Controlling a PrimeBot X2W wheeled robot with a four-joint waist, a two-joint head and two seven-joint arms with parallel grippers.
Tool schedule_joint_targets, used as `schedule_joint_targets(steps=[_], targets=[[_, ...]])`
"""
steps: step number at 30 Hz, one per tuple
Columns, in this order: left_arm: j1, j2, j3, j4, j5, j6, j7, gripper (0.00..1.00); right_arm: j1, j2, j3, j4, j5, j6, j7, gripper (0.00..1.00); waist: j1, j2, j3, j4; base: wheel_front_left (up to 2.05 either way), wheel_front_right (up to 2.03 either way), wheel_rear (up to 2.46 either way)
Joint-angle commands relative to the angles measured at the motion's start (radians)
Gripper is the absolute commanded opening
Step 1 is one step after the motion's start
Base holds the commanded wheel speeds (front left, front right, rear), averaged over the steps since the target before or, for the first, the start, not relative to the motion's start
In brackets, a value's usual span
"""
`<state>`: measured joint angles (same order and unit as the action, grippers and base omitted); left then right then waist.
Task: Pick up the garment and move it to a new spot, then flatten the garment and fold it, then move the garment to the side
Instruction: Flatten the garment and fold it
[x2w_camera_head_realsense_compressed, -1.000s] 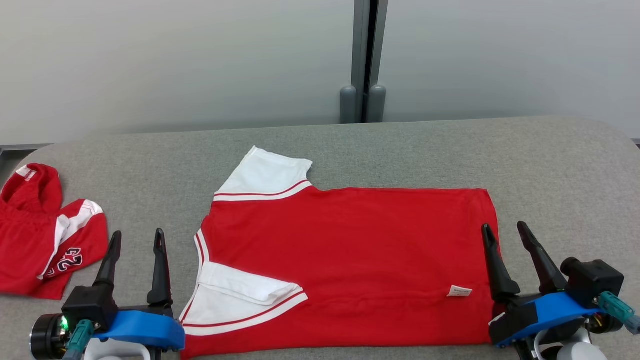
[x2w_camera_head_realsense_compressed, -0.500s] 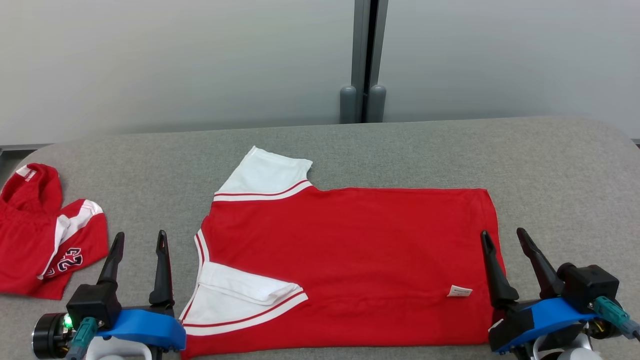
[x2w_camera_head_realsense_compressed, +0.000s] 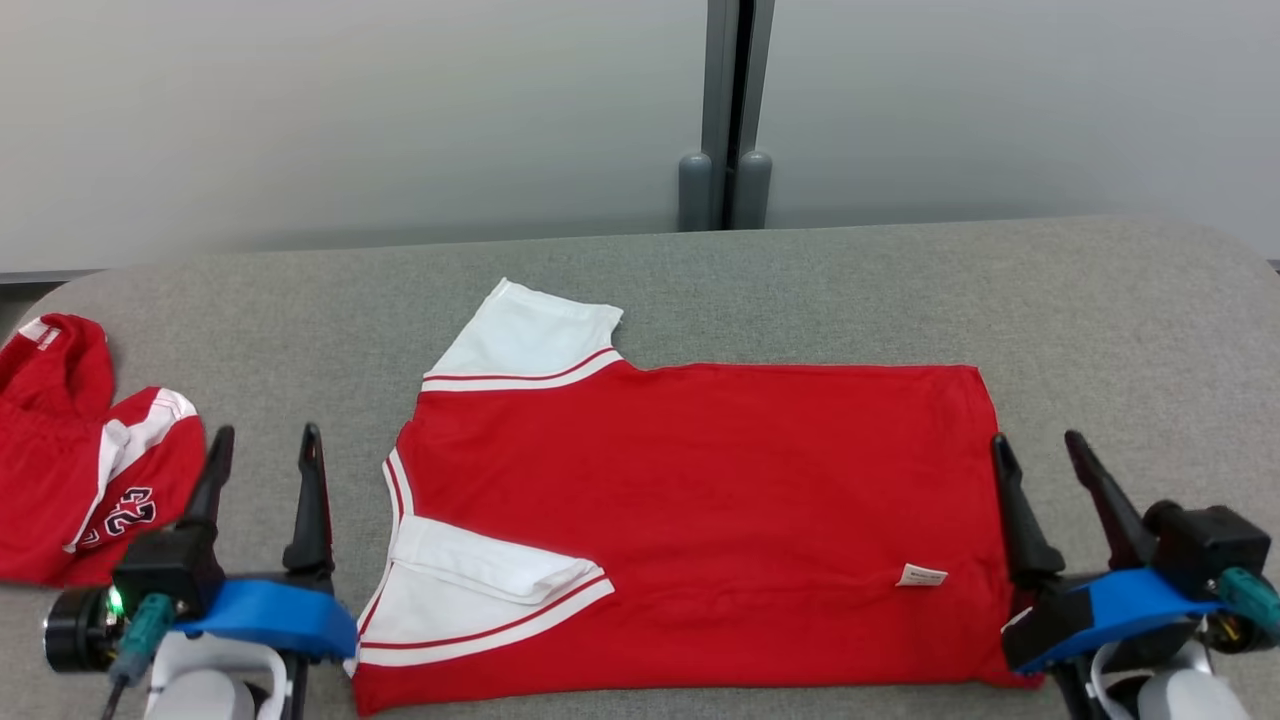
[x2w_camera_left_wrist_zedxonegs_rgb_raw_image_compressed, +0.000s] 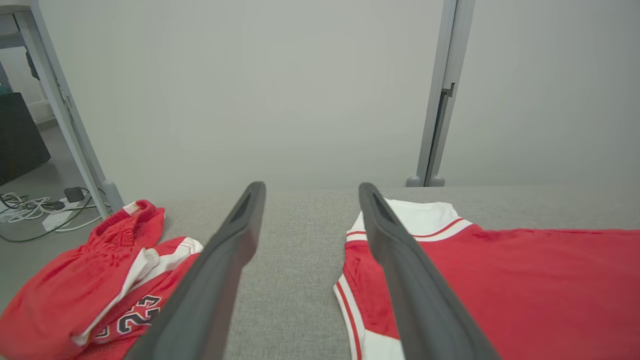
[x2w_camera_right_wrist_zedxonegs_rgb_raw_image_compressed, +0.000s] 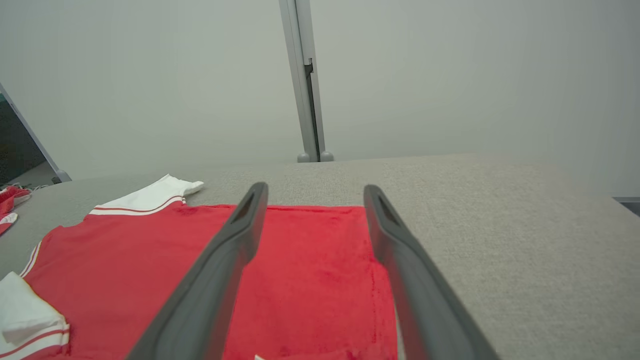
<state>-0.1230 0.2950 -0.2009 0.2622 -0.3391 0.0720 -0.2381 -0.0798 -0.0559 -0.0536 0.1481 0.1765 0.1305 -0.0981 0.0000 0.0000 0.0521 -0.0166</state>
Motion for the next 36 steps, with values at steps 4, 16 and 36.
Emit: schedule_joint_targets(steps=[4,16,36], targets=[[-0.101,0.029,0.002,0.001,0.006,-0.021,0.017,1.0,-0.069,-0.028,-0.038,-0.011,-0.014,0.001,0.013,1.0,0.0,0.0,0.029,0.004,0.0,0.0,0.0],[-0.566,0.085,-0.054,0.05,0.044,-0.126,0.137,1.0,-0.346,-0.09,-0.039,-0.022,-0.034,0.001,0.135,1.0,0.0,0.0,0.263,-0.044,0.0,0.0,0.0],[-0.993,0.11,-0.239,0.459,-0.047,-0.205,0.36,1.0,-0.532,-0.08,0.036,0.058,0.002,0.001,0.147,1.0,0.0,0.0,0.518,-0.145,0.0,0.0,0.0]])
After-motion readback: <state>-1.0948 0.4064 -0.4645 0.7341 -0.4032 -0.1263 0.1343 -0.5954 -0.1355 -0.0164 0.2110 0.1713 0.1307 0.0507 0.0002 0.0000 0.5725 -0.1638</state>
